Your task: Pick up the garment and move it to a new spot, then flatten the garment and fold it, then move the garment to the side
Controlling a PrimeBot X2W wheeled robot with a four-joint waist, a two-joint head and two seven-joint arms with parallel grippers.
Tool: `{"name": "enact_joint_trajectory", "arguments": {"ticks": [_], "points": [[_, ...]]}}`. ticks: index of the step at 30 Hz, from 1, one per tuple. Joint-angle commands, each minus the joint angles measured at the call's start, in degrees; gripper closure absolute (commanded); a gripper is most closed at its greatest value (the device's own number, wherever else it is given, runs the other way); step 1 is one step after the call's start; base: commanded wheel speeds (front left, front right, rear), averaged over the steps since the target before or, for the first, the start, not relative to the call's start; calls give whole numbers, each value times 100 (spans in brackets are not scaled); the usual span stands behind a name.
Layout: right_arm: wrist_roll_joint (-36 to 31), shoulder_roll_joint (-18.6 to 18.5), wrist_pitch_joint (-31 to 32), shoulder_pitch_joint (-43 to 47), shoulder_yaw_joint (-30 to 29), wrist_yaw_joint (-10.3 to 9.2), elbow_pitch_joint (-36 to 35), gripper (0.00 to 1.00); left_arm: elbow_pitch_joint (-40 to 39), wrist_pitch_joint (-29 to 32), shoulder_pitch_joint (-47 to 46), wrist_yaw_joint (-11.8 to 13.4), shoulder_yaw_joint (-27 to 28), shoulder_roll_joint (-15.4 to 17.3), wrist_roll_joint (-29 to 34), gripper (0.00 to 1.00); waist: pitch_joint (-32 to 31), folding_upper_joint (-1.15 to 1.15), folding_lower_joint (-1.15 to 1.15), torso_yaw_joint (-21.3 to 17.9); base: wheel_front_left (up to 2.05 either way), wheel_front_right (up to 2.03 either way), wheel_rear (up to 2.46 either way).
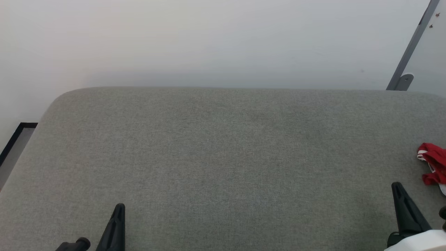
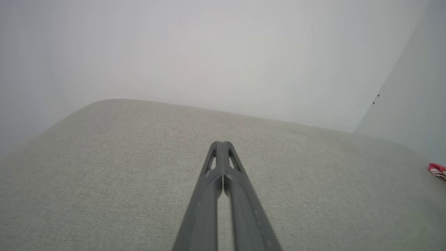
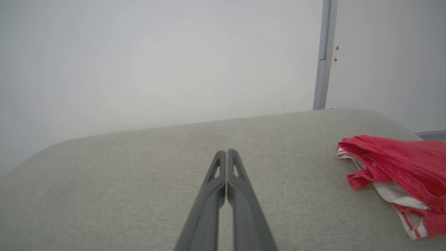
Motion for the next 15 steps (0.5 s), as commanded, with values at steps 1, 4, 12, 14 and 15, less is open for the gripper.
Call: {"name": "enact_joint_trajectory", "arguments": {"ticks": [1, 4, 12, 14, 15], "points": [[211, 2, 43, -71, -15, 0, -12, 100, -39, 46, -43, 5, 10, 6, -242, 100, 6, 0, 0, -6, 0, 0, 0], [496, 45, 102, -129, -24, 0, 32, 100, 1, 121, -115, 10, 28, 7, -578, 100, 14, 0, 0, -15, 0, 0, 0], [1209, 152, 238, -269, -35, 0, 135, 100, 141, 307, -317, 8, 71, 0, -1403, 100, 36, 0, 0, -38, 0, 0, 0], [1293, 165, 253, -287, -36, 0, 148, 100, 158, 330, -340, 7, 76, -2, -1501, 100, 38, 0, 0, -41, 0, 0, 0], [1376, 177, 269, -304, -38, 0, 161, 100, 175, 352, -362, 6, 81, -3, -1594, 100, 41, 0, 0, -44, 0, 0, 0]]}}
